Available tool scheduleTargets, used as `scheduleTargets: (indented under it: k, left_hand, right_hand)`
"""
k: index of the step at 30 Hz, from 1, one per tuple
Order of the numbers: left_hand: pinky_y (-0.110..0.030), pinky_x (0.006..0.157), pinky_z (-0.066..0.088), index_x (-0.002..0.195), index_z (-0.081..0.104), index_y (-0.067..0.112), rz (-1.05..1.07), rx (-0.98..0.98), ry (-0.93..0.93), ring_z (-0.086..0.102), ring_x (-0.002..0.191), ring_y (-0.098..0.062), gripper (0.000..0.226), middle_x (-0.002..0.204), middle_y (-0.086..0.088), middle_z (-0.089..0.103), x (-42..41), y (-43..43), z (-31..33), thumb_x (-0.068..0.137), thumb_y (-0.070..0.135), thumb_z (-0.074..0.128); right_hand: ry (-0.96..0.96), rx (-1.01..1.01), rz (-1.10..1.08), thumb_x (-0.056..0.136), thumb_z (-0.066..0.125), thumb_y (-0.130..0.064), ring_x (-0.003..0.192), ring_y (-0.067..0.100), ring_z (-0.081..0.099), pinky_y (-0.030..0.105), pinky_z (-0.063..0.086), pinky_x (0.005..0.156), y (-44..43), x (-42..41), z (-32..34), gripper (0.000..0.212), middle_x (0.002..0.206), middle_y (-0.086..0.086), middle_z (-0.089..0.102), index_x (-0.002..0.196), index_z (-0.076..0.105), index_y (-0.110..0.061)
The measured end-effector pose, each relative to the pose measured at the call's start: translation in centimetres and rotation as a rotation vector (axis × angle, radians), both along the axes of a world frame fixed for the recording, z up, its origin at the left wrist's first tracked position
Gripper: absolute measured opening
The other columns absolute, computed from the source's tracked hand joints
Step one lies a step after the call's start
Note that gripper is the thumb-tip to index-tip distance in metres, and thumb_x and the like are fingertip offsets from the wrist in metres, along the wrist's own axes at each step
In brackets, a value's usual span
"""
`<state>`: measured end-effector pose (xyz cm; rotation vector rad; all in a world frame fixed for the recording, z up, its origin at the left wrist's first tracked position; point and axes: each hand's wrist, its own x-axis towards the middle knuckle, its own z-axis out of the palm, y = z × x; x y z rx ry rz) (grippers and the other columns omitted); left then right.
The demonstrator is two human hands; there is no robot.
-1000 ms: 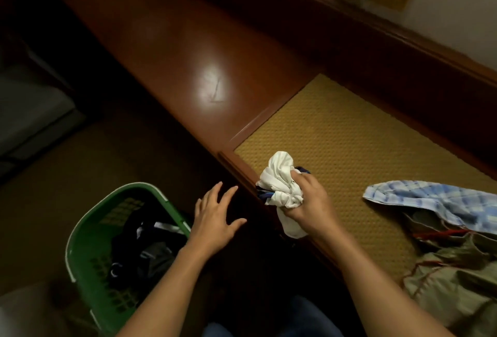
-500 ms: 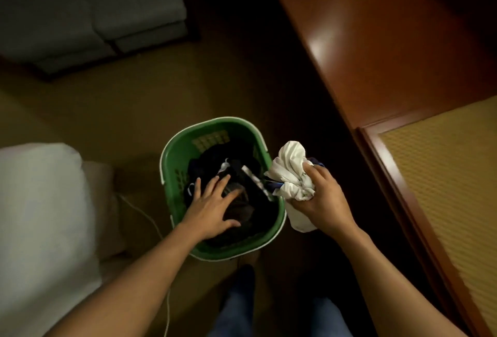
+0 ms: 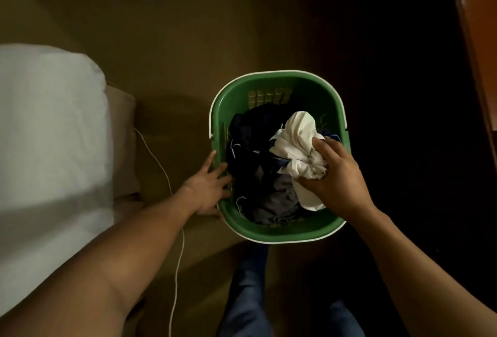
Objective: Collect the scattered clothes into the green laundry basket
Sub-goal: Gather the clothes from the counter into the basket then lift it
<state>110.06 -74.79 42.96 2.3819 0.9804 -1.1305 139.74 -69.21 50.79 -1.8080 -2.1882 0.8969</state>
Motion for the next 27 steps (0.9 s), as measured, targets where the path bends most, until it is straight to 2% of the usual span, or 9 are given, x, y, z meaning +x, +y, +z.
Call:
scheduleTargets:
  k: [5, 6, 9, 11, 13, 16, 19, 23, 27]
  left_hand:
    - [-0.071, 0.1, -0.032, 0.152, 0.036, 0.038, 0.011, 0.015, -0.045, -0.005, 0.154, -0.041, 0.075, 0.165, -0.007, 0.018, -0.4, 0.2, -0.7, 0.088, 0.075, 0.046]
    - [-0.071, 0.099, -0.033, 0.151, 0.038, 0.037, 0.009, 0.012, -0.041, -0.004, 0.153, -0.042, 0.075, 0.164, -0.009, 0.02, -0.4, 0.2, -1.0, 0.088, 0.076, 0.045]
    - [-0.074, 0.102, -0.029, 0.151, 0.038, 0.036, 0.008, 0.005, -0.023, -0.003, 0.153, -0.043, 0.075, 0.164, -0.012, 0.02, -0.3, 0.1, -1.5, 0.088, 0.076, 0.046]
    - [-0.074, 0.104, -0.027, 0.152, 0.034, 0.037, 0.013, 0.005, -0.017, -0.005, 0.153, -0.042, 0.076, 0.165, -0.011, 0.018, -0.2, 0.1, -1.5, 0.088, 0.075, 0.046]
    - [-0.073, 0.104, -0.027, 0.153, 0.033, 0.037, 0.013, 0.011, -0.013, -0.006, 0.153, -0.042, 0.077, 0.167, -0.01, 0.015, -0.1, 0.1, -1.4, 0.088, 0.076, 0.046]
    - [-0.073, 0.106, -0.025, 0.153, 0.033, 0.036, 0.017, 0.02, -0.001, -0.007, 0.153, -0.042, 0.078, 0.167, -0.01, 0.015, 0.0, 0.0, -1.0, 0.088, 0.076, 0.045]
    - [-0.074, 0.11, -0.019, 0.152, 0.035, 0.035, 0.073, 0.019, 0.003, -0.008, 0.153, -0.041, 0.075, 0.167, -0.009, 0.016, 0.6, -0.1, 0.2, 0.089, 0.073, 0.049]
    - [-0.07, 0.115, -0.014, 0.152, 0.036, 0.038, 0.412, -0.017, -0.113, -0.004, 0.155, -0.036, 0.066, 0.167, -0.004, 0.012, 3.2, -0.8, 2.6, 0.091, 0.044, 0.062]
    - [-0.065, 0.118, -0.015, 0.151, 0.035, 0.041, 0.636, 0.129, -0.381, -0.001, 0.155, -0.031, 0.068, 0.168, 0.003, 0.011, 7.1, -0.8, 6.9, 0.09, 0.048, 0.065]
  right_hand:
    - [-0.053, 0.014, -0.031, 0.08, 0.078, -0.051, 0.145, 0.041, 0.027, 0.054, 0.038, 0.108, -1.3, -4.2, -4.6, 0.084, 0.162, 0.009, 0.028, 0.15, 0.04, -0.026]
    - [-0.118, -0.068, 0.019, 0.081, 0.075, -0.052, 0.147, 0.043, 0.021, 0.057, 0.035, 0.11, -1.8, -4.9, -5.8, 0.085, 0.166, 0.008, 0.018, 0.152, 0.034, -0.029]
    - [-0.324, -0.541, 0.252, 0.083, 0.071, -0.053, 0.152, 0.042, 0.0, 0.064, 0.03, 0.113, -2.9, -6.0, -8.9, 0.09, 0.168, -0.007, -0.013, 0.155, 0.019, -0.045]
    - [-0.367, -0.69, 0.386, 0.083, 0.072, -0.053, 0.153, 0.041, -0.004, 0.066, 0.026, 0.115, -3.3, -6.3, -9.9, 0.088, 0.168, -0.009, -0.014, 0.155, 0.021, -0.048]
    - [-0.333, -0.68, 0.422, 0.085, 0.071, -0.049, 0.153, 0.042, 0.003, 0.061, 0.028, 0.117, -3.4, -6.6, -9.9, 0.084, 0.169, -0.004, -0.006, 0.155, 0.025, -0.045]
    - [-0.226, -0.573, 0.333, 0.089, 0.07, -0.043, 0.151, 0.034, 0.021, 0.051, 0.036, 0.115, -3.0, -6.6, -9.1, 0.074, 0.169, -0.002, 0.008, 0.153, 0.034, -0.04]
    - [-0.149, -0.514, 0.268, 0.09, 0.07, -0.043, 0.151, 0.028, 0.023, 0.049, 0.039, 0.114, -2.7, -5.2, -7.4, 0.073, 0.169, -0.002, 0.011, 0.153, 0.034, -0.038]
    - [-0.109, -0.416, 0.155, 0.09, 0.069, -0.045, 0.154, 0.023, 0.017, 0.044, 0.03, 0.12, -2.4, -2.4, -3.5, 0.078, 0.168, -0.003, 0.014, 0.156, 0.028, -0.036]
    - [-0.105, -0.302, 0.019, 0.09, 0.069, -0.046, 0.153, 0.024, 0.02, 0.038, 0.025, 0.121, -2.0, 1.1, 2.4, 0.079, 0.167, 0.0, 0.02, 0.157, 0.029, -0.033]
